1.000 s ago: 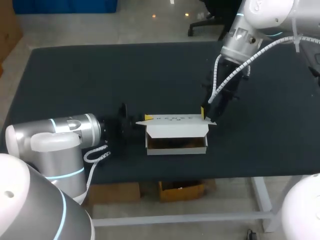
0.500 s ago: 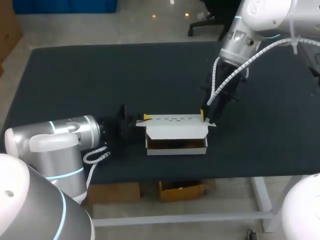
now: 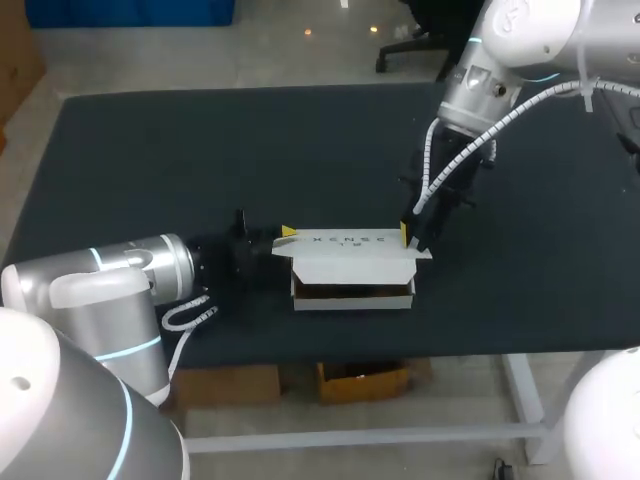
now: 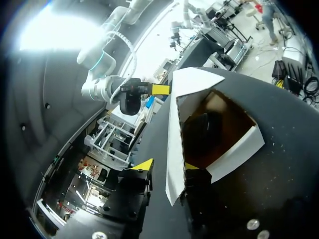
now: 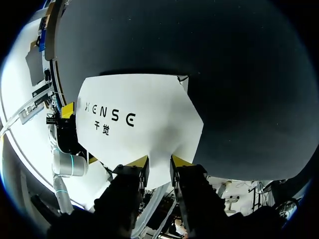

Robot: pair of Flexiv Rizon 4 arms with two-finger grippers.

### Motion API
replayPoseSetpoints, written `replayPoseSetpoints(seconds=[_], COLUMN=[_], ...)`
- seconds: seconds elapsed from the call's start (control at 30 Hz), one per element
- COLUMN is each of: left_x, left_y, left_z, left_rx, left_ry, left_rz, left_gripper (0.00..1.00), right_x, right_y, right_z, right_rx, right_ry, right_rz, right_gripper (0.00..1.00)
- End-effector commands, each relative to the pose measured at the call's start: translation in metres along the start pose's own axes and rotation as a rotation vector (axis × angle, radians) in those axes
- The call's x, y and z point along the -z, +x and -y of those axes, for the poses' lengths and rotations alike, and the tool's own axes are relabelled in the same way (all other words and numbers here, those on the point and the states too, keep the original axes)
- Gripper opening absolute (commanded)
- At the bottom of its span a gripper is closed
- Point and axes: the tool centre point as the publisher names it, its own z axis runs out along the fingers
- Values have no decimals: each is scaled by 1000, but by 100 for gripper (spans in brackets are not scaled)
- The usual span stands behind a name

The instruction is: Assemble the packaging by folding the flat box into shape, placing the metal phone stand inside, and closing the box properly

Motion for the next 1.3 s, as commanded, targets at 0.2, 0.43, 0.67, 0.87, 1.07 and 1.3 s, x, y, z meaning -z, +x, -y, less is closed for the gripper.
replayPoseSetpoints(seconds=[0.2, 0.43, 0.67, 0.87, 1.07, 1.3], left_x=[36, 60, 77, 92, 106, 113], left_y=[8, 10, 8, 3, -12, -26], left_z=[2, 1, 1, 3, 12, 10], left_rx=[-10, -13, -18, -13, 85, 259], left_ry=[-29, -67, -94, -131, -161, -231], left_rz=[17, 29, 23, 26, 34, -82], left_gripper=[32, 33, 42, 93, 100, 100], right_x=[-2, -4, -6, -8, -9, -11], right_y=[-1, -3, -4, -5, -6, -8], right_z=[-2, -3, -3, -4, -4, -4], right_rx=[-1, -3, -2, -5, -10, -14], right_ry=[-1, -5, -6, -8, -20, -52], right_rz=[-7, -10, -11, -11, -17, -33], right_gripper=[24, 23, 23, 23, 23, 23])
